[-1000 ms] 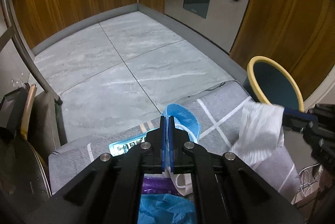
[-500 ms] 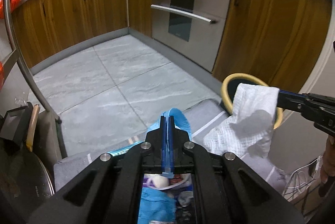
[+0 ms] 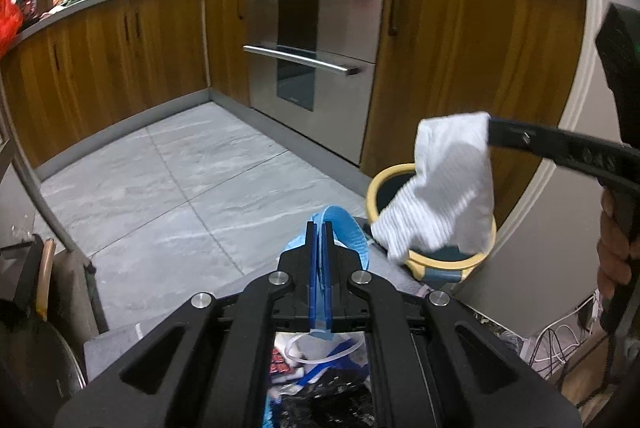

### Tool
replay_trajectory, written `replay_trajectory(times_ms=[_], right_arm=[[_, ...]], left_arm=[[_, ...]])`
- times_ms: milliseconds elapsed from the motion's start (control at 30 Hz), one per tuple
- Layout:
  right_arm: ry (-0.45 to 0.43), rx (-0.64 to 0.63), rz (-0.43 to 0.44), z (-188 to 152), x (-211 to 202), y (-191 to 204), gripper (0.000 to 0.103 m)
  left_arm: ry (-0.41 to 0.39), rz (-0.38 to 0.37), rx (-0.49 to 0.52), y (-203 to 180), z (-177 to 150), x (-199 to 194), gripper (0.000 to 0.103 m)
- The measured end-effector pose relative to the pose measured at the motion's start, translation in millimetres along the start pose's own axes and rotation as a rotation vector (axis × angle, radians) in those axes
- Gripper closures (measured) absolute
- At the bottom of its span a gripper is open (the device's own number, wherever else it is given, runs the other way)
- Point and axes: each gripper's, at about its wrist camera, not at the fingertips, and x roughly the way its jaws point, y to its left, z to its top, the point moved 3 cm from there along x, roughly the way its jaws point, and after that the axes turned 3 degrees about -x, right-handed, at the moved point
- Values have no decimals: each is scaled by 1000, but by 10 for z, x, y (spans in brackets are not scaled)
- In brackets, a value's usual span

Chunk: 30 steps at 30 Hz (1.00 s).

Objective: Collect trash
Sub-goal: 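Carry tissue and mask over the teal bin and open both tools to drop them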

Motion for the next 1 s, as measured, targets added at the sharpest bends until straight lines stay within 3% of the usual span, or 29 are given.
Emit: replay_trajectory(times_ms=[567, 1000], right_arm=[[5, 27, -168, 110, 219, -736, 100], [17, 74, -220, 60, 333, -1046, 100]], left_arm=[[-4, -30, 93, -583, 160, 250, 101], [54, -71, 38, -979, 432, 828, 101]])
